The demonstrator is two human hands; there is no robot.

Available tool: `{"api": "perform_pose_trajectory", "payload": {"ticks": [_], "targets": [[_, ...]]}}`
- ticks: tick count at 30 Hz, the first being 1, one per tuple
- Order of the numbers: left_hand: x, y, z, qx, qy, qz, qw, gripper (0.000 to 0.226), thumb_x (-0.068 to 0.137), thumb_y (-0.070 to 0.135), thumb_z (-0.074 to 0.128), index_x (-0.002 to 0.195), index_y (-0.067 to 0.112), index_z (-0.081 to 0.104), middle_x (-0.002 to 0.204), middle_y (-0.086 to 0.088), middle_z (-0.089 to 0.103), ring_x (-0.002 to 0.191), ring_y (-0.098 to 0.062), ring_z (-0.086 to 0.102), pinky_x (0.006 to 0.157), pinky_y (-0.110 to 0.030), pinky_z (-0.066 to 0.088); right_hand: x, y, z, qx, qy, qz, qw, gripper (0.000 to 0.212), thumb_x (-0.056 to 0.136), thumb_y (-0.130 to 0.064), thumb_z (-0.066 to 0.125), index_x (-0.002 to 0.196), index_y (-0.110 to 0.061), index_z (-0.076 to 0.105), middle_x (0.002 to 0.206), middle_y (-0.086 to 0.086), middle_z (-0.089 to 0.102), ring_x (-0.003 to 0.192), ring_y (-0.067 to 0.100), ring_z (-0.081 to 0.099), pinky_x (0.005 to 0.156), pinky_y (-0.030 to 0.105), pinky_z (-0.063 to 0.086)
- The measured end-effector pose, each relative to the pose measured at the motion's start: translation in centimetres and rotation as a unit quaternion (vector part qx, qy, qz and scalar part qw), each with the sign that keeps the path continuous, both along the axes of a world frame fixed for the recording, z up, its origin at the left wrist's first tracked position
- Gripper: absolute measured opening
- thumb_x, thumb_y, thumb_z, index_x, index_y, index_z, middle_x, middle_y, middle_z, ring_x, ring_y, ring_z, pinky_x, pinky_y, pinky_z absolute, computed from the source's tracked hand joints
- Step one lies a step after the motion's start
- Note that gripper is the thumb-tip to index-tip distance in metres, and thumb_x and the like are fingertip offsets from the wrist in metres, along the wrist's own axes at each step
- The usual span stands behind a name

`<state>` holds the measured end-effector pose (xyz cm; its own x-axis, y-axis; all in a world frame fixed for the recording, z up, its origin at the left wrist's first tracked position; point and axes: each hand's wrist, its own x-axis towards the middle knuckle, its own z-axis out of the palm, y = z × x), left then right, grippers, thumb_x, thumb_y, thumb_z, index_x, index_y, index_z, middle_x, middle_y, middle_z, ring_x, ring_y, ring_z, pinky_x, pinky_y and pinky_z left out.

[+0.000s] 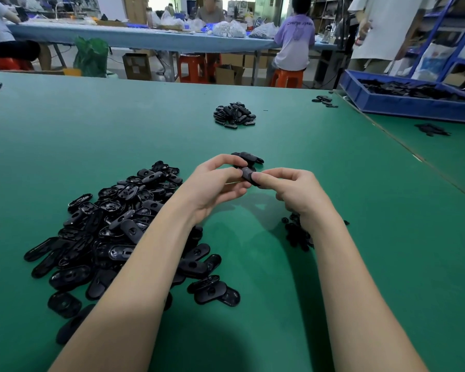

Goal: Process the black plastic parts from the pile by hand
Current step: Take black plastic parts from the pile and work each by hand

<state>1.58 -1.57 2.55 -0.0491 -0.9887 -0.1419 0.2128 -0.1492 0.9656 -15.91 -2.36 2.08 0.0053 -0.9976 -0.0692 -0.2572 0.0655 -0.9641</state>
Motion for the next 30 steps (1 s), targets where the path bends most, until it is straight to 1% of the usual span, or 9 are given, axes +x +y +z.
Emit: {"api": "perform_pose_trajectory", "payload": {"ticks": [4,9,15,17,19,21,24,25,30], "targets": [[-0.1,0.1,-0.2,0.006,-0.058,-0.007,0.998,0.018,0.091,0.001,0.065,0.097,0.017,0.07,0.08,-0.004,0.072,0.07,-0.013,0.069,0.068,-0.021,0.058,0.0,-0.1,-0.3,-0.004,-0.004,0.008,1.0,0.02,0.079,-0.035,0.086,0.09,-0.02,0.081,0.063,-0.023,0.069,0.049,-0.018,0.051,0.043,0.002,0.032],[-0.2,0.0,-0.6,-0.006,-0.073,0.013,0.997,0.014,0.088,-0.005,0.068,0.094,0.007,0.066,0.079,-0.011,0.071,0.066,-0.014,0.067,0.069,-0.019,0.058,0.0,-0.2,-0.4,-0.008,0.008,0.023,1.0,0.014,0.081,-0.029,0.085,0.091,-0.02,0.081,0.05,-0.024,0.06,0.046,-0.016,0.051,0.042,0.002,0.031],[-0.3,-0.2,-1.0,-0.013,-0.096,0.006,0.995,0.017,0.086,-0.006,0.069,0.093,0.008,0.065,0.076,-0.008,0.072,0.062,-0.013,0.065,0.078,-0.021,0.059,0.2,-0.5,-0.7,-0.009,0.041,0.004,0.999,0.01,0.078,-0.031,0.086,0.082,-0.024,0.081,0.054,-0.024,0.061,0.047,-0.014,0.05,0.042,0.004,0.032],[-0.3,-0.2,-1.1,-0.014,-0.112,-0.001,0.994,0.019,0.085,-0.006,0.07,0.092,0.01,0.063,0.072,-0.006,0.072,0.063,-0.014,0.063,0.082,-0.023,0.058,0.2,-0.6,-0.8,-0.001,0.047,0.002,0.999,0.012,0.079,-0.032,0.084,0.084,-0.022,0.08,0.068,-0.017,0.069,0.045,-0.012,0.049,0.044,0.008,0.033],[-0.3,-0.2,-1.1,-0.015,-0.121,-0.005,0.993,0.02,0.085,-0.007,0.07,0.092,0.011,0.063,0.071,-0.005,0.072,0.063,-0.014,0.062,0.079,-0.021,0.058,0.3,-0.6,-0.8,0.009,0.055,0.004,0.998,0.013,0.08,-0.033,0.082,0.084,-0.021,0.078,0.082,-0.008,0.074,0.043,-0.01,0.048,0.051,0.016,0.036],[-0.3,-0.2,-1.1,-0.015,-0.12,-0.005,0.993,0.02,0.085,-0.007,0.07,0.093,0.011,0.063,0.072,-0.005,0.073,0.064,-0.013,0.063,0.077,-0.02,0.057,0.4,-0.7,-0.8,0.005,0.06,0.006,0.998,0.011,0.08,-0.031,0.081,0.081,-0.02,0.076,0.078,-0.01,0.073,0.043,-0.01,0.048,0.054,0.018,0.036],[-0.2,-0.2,-1.2,-0.011,-0.116,-0.003,0.993,0.02,0.084,-0.008,0.07,0.092,0.01,0.065,0.071,-0.004,0.073,0.064,-0.014,0.064,0.078,-0.021,0.058,0.4,-0.8,-0.9,-0.008,0.067,0.007,0.998,0.01,0.08,-0.028,0.08,0.077,-0.02,0.076,0.059,-0.019,0.063,0.044,-0.009,0.048,0.044,0.008,0.034],[-0.2,-0.2,-1.2,-0.009,-0.113,-0.001,0.994,0.02,0.084,-0.008,0.07,0.092,0.009,0.065,0.071,-0.005,0.073,0.065,-0.015,0.065,0.081,-0.023,0.058,0.5,-0.8,-1.0,-0.011,0.068,0.007,0.998,0.01,0.08,-0.028,0.08,0.077,-0.02,0.076,0.058,-0.019,0.062,0.044,-0.009,0.048,0.042,0.006,0.032],[-0.1,-0.3,-1.1,0.0,-0.104,0.006,0.995,0.019,0.083,-0.008,0.071,0.093,0.008,0.067,0.074,-0.006,0.074,0.07,-0.017,0.067,0.087,-0.027,0.058,0.6,-0.7,-1.1,-0.011,0.064,0.011,0.998,0.009,0.08,-0.028,0.079,0.08,-0.019,0.078,0.069,-0.014,0.067,0.046,-0.009,0.049,0.045,0.006,0.035]]}}
